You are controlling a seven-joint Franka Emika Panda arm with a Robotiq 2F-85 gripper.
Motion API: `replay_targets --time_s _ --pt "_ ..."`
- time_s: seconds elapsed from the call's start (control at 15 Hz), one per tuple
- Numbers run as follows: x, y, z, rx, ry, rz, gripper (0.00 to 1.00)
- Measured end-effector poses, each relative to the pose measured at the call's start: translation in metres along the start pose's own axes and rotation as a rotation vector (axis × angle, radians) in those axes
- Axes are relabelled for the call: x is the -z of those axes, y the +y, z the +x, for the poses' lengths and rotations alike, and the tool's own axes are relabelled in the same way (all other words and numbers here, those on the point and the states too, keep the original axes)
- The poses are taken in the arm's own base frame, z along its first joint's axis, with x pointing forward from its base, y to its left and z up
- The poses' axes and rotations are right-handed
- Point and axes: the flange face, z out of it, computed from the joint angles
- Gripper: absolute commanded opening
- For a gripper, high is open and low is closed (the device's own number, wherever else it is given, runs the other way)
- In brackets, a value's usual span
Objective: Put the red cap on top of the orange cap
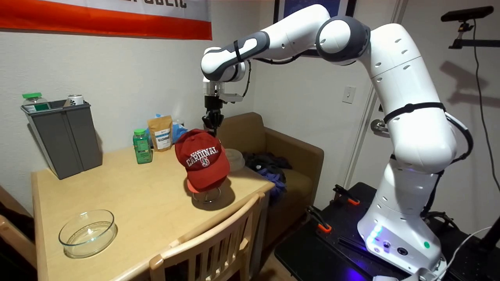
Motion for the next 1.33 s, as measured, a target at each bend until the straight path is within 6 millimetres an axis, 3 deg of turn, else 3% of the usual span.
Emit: replay_targets --time_s 0.07,0.67,0.73,1.33 --pt "0.000 0.000 0.000 0.000 0.000 0.000 0.29" --pt "0.006 -0.001 0.000 0.001 0.007 -0.002 0.95" --pt "0.008 -0.002 -0.001 0.002 0.009 -0.003 0.99" --pt "0.043 -0.024 -0.004 0.032 0.049 -0.020 1.00"
